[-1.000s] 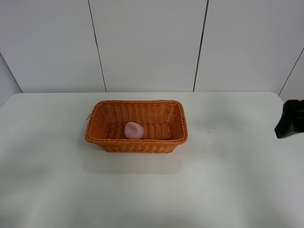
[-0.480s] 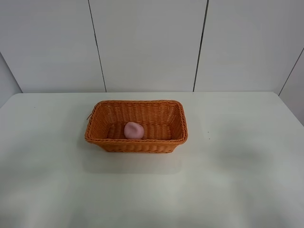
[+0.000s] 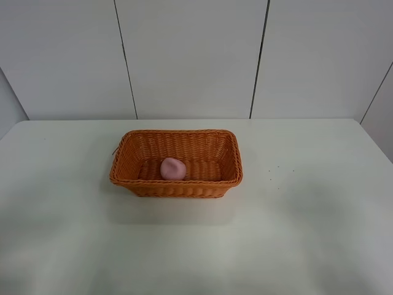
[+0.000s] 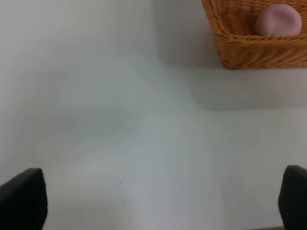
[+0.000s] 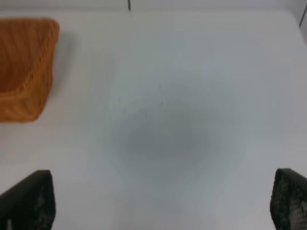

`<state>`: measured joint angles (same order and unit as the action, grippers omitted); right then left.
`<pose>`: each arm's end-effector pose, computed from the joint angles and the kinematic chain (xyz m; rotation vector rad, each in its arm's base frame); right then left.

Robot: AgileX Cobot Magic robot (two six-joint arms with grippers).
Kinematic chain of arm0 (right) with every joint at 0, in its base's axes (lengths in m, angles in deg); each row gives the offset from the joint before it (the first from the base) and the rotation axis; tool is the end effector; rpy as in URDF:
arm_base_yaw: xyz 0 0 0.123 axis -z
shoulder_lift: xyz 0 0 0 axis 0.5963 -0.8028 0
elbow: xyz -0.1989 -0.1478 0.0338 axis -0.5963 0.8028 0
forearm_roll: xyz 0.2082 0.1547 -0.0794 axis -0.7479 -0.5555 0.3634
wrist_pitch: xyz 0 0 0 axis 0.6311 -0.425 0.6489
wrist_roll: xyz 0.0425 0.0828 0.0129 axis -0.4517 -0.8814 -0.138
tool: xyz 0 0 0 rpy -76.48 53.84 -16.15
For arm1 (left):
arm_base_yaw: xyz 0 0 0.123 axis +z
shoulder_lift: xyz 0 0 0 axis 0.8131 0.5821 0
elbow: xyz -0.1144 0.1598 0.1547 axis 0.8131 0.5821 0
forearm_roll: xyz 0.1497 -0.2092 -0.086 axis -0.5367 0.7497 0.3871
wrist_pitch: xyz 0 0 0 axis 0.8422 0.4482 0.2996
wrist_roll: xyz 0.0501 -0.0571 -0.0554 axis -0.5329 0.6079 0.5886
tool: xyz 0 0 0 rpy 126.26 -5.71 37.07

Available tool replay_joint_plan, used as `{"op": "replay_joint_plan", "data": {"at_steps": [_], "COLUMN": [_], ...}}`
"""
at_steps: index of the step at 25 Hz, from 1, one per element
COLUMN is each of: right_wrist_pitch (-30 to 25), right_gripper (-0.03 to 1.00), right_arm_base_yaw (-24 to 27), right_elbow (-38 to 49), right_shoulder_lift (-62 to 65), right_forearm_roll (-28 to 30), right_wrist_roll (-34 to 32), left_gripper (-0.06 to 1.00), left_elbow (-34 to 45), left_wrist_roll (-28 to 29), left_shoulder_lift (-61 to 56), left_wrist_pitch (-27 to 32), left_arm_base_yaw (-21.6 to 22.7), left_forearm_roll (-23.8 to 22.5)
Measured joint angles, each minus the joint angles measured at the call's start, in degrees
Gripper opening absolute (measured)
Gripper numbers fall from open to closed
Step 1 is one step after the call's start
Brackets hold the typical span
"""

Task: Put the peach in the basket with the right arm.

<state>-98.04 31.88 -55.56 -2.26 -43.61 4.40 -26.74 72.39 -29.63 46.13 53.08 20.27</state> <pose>0.0559 0.0038 0.2842 -0.0640 2.0426 0.0526 0.0507 -0.0031 0.2846 0.0763 2.0351 -0.0096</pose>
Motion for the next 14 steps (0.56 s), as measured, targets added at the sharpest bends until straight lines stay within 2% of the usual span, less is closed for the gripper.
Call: {"op": "replay_joint_plan", "data": {"at_steps": [14], "right_wrist_pitch": [0.0], "right_gripper": [0.7], "right_arm_base_yaw": [-0.05], "right_elbow": [0.0], "right_shoulder_lift": [1.31], "right_forearm_roll": [0.0], "right_wrist_roll": [-0.09], "left_gripper": [0.99], "left_elbow": [0.0], "left_wrist_roll": [0.0], "left_shoulder_lift": [0.0], "left_wrist_pitch": [0.0], "left_arm_base_yaw": [0.0], "left_forearm_roll": [0.0]}}
